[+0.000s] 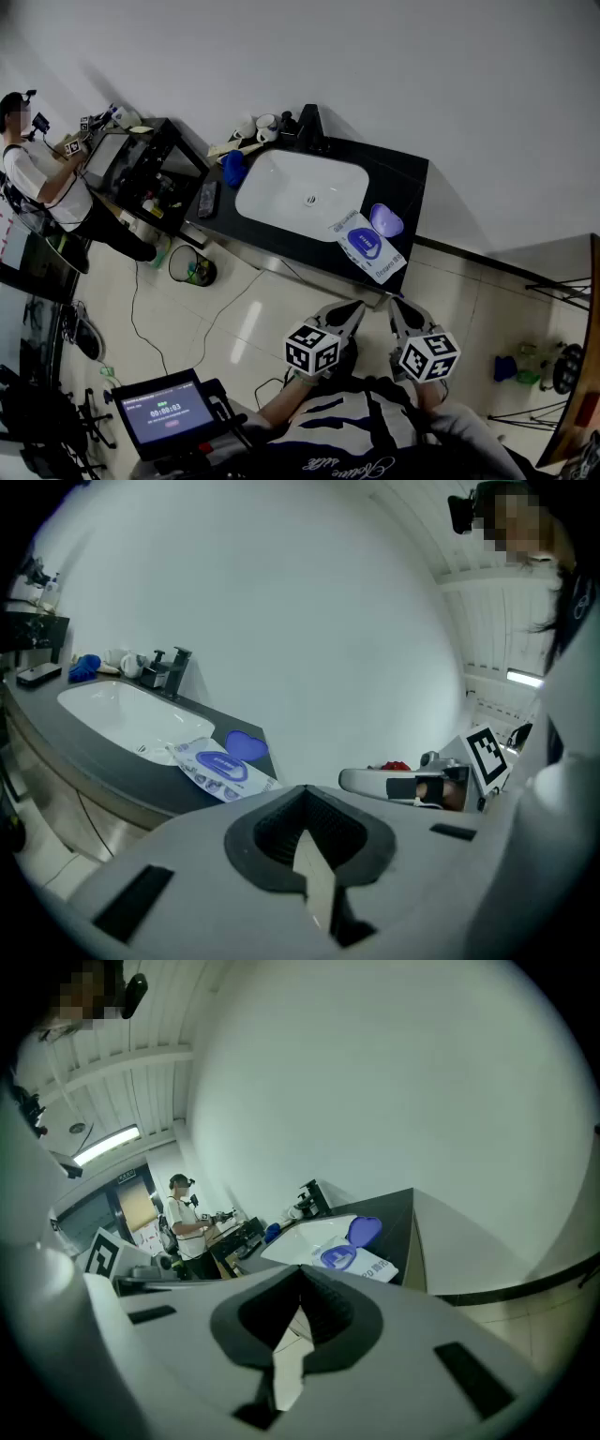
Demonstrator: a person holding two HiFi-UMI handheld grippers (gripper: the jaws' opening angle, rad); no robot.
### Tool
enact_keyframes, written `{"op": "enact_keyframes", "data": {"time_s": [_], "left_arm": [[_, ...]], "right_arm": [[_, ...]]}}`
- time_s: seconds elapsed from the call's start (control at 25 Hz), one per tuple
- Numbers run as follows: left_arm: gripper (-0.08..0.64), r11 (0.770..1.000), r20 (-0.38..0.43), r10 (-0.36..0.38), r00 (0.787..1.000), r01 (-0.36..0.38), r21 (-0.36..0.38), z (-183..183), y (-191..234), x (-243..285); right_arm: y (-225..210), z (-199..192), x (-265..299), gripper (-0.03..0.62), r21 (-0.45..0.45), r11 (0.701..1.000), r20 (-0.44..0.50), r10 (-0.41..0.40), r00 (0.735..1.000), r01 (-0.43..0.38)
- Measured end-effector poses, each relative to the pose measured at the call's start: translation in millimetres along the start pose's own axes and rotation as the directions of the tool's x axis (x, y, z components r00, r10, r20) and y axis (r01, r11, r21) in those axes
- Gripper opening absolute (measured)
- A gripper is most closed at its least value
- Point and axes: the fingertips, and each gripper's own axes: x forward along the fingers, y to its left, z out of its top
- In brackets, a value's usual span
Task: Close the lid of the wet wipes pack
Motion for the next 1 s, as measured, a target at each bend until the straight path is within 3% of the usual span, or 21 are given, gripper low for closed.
{"op": "enact_keyframes", "data": {"time_s": [0.4,0.56,0.76,1.0], "left_arm": [[0.0,0.997,-0.121,-0.073,0.99,0.075,0.014,34.9,100.9,50.8],[0.0,0.995,-0.174,-0.091,0.98,0.097,0.027,26.8,104.3,59.7],[0.0,0.993,-0.253,-0.109,0.961,0.114,0.005,13.4,141.4,80.7],[0.001,0.993,-0.287,-0.116,0.951,0.122,0.004,5.7,142.1,92.5]], "right_arm": [[-18.8,36.4,89.9,0.0,0.042,0.994,0.008,-0.098,0.995,0.098],[-25.9,40.5,78.3,0.0,0.06,0.987,0.025,-0.152,0.988,0.15],[-43.6,38.3,102.7,0.0,0.086,0.975,-0.005,-0.206,0.979,0.205],[-56.8,37.0,96.0,0.0,0.093,0.967,-0.033,-0.236,0.971,0.238]]}}
